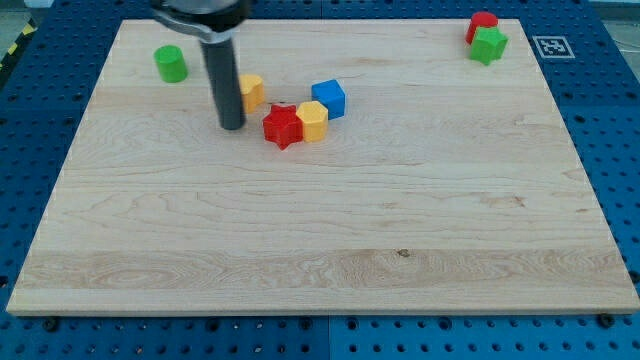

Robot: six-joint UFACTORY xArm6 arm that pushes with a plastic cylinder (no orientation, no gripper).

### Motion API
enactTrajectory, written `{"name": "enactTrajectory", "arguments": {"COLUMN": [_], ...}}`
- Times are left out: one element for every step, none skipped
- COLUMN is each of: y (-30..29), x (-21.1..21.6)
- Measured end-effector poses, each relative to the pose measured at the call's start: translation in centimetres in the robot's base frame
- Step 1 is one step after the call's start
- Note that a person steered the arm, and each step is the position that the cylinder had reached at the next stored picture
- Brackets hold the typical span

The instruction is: Push the yellow heart into red star

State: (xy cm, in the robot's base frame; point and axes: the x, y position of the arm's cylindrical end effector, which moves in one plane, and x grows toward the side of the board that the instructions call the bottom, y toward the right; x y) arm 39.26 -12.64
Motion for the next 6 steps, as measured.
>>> {"name": "enactTrajectory", "arguments": {"y": [-2.3, -1.7, 0.1, 3.6, 6.1, 5.0], "x": [-2.1, -4.9, -6.4, -6.4, -5.8, -5.8]}}
